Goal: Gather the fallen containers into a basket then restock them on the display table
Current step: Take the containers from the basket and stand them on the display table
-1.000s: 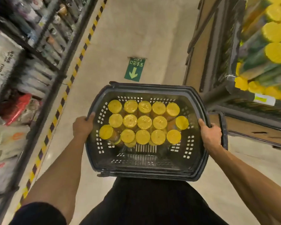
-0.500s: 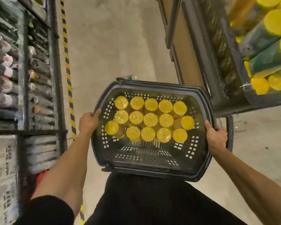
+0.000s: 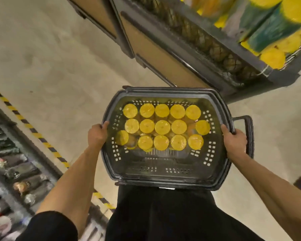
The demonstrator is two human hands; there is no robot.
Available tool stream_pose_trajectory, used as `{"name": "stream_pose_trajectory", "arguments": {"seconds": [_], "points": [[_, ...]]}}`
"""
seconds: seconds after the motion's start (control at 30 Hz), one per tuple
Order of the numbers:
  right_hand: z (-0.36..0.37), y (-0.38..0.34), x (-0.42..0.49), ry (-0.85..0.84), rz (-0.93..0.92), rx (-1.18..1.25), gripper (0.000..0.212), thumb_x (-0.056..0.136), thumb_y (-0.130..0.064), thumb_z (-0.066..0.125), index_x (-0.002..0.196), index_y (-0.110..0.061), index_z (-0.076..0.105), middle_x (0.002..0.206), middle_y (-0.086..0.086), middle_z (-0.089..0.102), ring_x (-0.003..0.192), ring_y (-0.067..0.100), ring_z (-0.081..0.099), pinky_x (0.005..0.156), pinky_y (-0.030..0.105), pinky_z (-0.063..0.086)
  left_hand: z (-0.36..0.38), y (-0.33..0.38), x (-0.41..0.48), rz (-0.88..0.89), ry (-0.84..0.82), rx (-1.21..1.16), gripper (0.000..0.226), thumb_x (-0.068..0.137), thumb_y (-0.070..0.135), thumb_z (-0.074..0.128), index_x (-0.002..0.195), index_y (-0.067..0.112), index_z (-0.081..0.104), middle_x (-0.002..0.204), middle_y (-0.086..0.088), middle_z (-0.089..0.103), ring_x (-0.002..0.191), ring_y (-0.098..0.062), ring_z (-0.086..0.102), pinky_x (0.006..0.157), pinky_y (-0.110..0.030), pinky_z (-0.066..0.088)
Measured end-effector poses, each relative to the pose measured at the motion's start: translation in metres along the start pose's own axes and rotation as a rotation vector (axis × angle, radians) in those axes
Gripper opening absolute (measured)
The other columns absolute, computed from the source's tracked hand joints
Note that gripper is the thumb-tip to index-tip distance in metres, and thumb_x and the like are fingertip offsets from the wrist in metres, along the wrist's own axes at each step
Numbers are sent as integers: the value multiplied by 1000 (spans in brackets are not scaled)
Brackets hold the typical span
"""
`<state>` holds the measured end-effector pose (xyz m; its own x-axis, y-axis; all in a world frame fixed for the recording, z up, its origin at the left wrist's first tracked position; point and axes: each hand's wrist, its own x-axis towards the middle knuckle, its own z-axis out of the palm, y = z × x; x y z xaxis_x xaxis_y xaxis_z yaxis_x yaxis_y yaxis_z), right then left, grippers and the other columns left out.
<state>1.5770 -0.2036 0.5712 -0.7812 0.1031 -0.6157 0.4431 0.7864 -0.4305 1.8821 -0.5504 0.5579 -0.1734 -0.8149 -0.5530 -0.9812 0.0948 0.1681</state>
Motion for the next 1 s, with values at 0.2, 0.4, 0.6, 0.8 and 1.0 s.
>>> {"name": "stream_pose_trajectory", "arguments": {"seconds": [0.2, 0.4, 0.6, 0.8, 1.0], "points": [[48, -1, -2, 63, 191, 149, 30, 93, -40, 64, 95, -11, 58, 90, 14, 60, 83, 27, 54, 85, 44, 49, 2, 48, 110, 142, -48, 143, 61, 104, 46, 37, 96, -8, 64, 104, -31, 65, 100, -45, 60, 80, -42, 45], [100, 19, 33, 121, 247, 248, 31, 91, -44, 65, 94, -13, 58, 90, 13, 60, 85, 29, 55, 87, 46, 50, 27, 90, 188, 241, -89, 244, 63, 103, 50, 36, 97, -6, 65, 105, -30, 65, 100, -43, 61, 81, -42, 47], [156, 59, 82, 90, 369, 349, 39, 85, -53, 68, 94, -16, 62, 98, 12, 67, 95, 34, 62, 91, 51, 52, 81, 121, 256, 391, -55, 330, 68, 103, 51, 31, 100, -8, 64, 105, -31, 65, 100, -46, 60, 82, -44, 46], [207, 106, 125, 93, 482, 513, 35, 79, -54, 70, 86, -21, 60, 103, 10, 68, 98, 34, 64, 94, 52, 52, 138, 142, 313, 455, -45, 367, 69, 102, 52, 33, 105, -8, 66, 109, -32, 64, 104, -45, 60, 88, -45, 47], [244, 121, 154, 98, 477, 538, 30, 85, -48, 68, 88, -20, 58, 106, 11, 66, 101, 34, 63, 98, 52, 50, 170, 141, 345, 461, -48, 370, 69, 102, 53, 34, 104, -7, 66, 108, -30, 65, 101, -45, 61, 89, -45, 49]]}}
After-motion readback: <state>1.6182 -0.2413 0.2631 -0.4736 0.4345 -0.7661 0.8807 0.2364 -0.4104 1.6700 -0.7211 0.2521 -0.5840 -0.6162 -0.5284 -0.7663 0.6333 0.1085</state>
